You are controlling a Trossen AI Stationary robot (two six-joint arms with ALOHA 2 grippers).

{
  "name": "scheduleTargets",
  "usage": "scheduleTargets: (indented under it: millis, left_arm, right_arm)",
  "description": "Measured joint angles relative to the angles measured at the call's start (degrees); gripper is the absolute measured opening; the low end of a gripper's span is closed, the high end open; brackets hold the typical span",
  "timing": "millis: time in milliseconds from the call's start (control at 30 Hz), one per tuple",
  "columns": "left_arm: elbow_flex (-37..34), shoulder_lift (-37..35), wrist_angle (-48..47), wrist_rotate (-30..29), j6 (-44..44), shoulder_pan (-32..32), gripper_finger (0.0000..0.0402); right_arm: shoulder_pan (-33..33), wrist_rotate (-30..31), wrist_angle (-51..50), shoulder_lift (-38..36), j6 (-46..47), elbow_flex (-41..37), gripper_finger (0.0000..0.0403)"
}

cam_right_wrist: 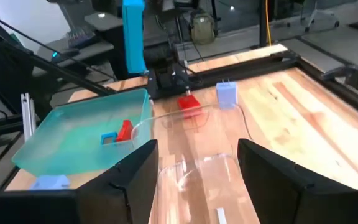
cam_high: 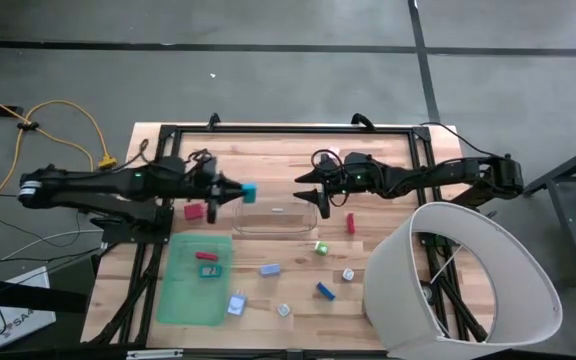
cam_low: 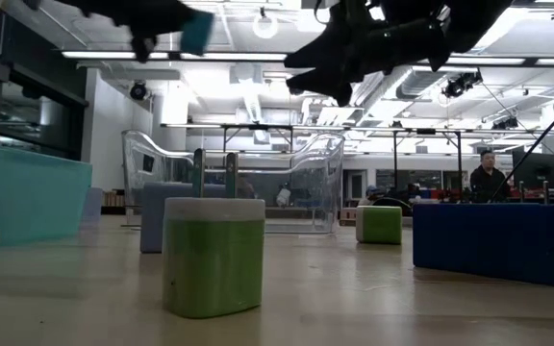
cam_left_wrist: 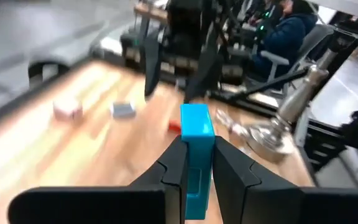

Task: Pick & Place Office items
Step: Put the light blue digital clock into the green bin

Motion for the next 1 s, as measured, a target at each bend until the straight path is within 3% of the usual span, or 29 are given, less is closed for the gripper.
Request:
scheduleTargets:
  millis: [167,367,567,800,1000]
  left_arm:
    - [0.0,-7.4,-13.5,-0.5,-9.6,-4.9,0.0043]
    - [0.0,-9.1,-24.7,0.0,-18.6,-13.9,0.0046]
    - [0.0,-5.7,-32.1,-0.1,-28.1,-23.6,0.0047]
    - [0.0,2.2,-31.9,-3.1,-37.1,-34.9,0.0048]
    - [0.0,9.9,-31.9,-2.0,-40.5,-39.6,0.0049]
  right_arm:
    - [0.0,0.0,-1.3,0.0,0.7,0.0,0.0207]
    - [0.0,0.0,-2.3,0.0,2.0,0.0,0.0207]
    - [0.0,0.0,-2.5,0.0,3.5,0.0,0.0208]
    - [0.0,0.1,-2.6,0.0,3.5,0.0,0.0208]
    - [0.0,0.2,-2.5,0.0,3.7,0.0,0.0208]
